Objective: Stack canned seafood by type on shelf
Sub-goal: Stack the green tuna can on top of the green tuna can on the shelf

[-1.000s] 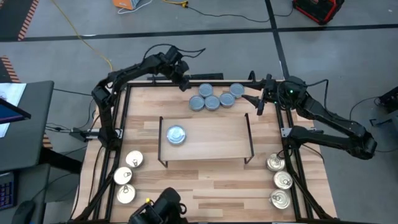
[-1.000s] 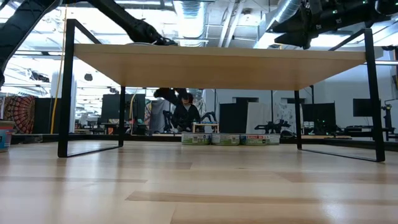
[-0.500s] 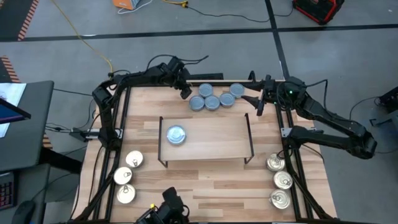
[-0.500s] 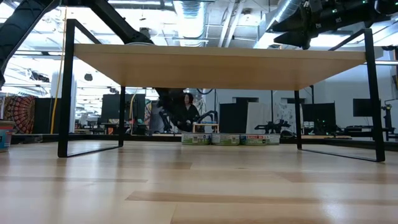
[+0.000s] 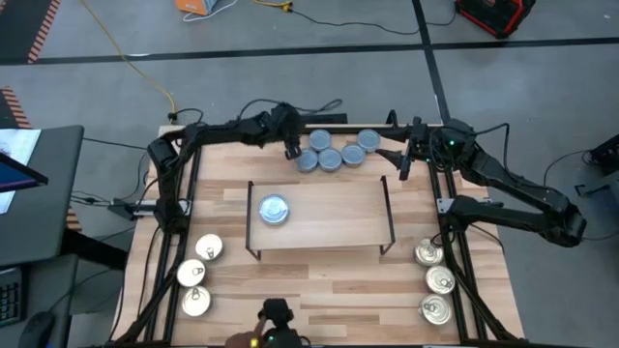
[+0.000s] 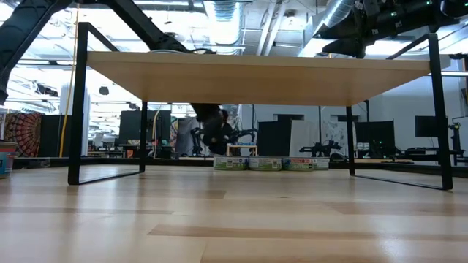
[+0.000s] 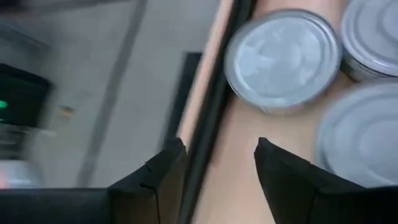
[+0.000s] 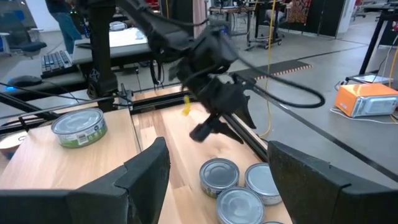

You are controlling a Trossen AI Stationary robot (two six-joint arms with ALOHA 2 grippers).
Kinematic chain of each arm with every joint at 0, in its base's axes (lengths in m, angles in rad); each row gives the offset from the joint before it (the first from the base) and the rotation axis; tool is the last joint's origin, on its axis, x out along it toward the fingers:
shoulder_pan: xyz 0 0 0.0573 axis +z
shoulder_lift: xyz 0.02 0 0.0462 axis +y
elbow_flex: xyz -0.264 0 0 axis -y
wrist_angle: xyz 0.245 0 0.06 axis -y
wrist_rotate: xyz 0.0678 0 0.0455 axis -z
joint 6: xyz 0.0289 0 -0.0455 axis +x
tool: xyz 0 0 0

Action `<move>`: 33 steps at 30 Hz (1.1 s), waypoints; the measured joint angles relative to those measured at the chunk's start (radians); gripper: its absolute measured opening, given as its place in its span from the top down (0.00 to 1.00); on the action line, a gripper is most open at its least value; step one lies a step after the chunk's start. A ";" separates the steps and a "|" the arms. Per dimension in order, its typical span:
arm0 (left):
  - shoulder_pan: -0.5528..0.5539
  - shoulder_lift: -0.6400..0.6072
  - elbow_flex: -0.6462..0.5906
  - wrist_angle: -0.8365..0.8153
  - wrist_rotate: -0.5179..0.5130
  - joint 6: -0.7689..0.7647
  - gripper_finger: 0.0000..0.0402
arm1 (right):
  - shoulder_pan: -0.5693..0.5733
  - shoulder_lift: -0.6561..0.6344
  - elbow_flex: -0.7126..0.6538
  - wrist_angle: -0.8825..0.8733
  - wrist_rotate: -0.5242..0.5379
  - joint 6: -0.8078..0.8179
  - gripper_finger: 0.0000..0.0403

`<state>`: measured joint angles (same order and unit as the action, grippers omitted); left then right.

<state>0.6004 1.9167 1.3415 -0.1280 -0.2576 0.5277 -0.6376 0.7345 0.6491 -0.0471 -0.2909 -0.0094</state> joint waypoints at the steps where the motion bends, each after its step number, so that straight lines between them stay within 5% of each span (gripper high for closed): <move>1: -0.014 0.000 -0.020 0.054 -0.043 0.021 0.56 | 0.000 0.000 0.000 -0.001 0.001 -0.004 0.27; 7: -0.061 0.000 -0.156 0.353 -0.153 0.102 0.58 | -0.009 -0.002 0.000 -0.013 0.004 -0.020 0.27; 11: -0.071 0.000 -0.223 0.432 -0.075 0.114 0.59 | -0.034 -0.003 0.000 -0.030 0.005 -0.023 0.27; 15: -0.074 0.000 -0.266 0.441 0.091 0.128 0.59 | -0.048 -0.003 0.000 -0.035 0.005 -0.023 0.27; 20: -0.054 0.000 -0.287 0.431 0.174 0.078 0.59 | -0.042 -0.003 0.000 -0.029 0.005 -0.018 0.27; 33: -0.031 -0.022 -0.298 0.341 0.190 -0.070 0.61 | -0.024 -0.003 0.000 -0.028 0.005 -0.018 0.27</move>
<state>0.5698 1.8951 1.0435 0.2134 -0.0676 0.4579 -0.6613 0.7319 0.6491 -0.0747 -0.2861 -0.0269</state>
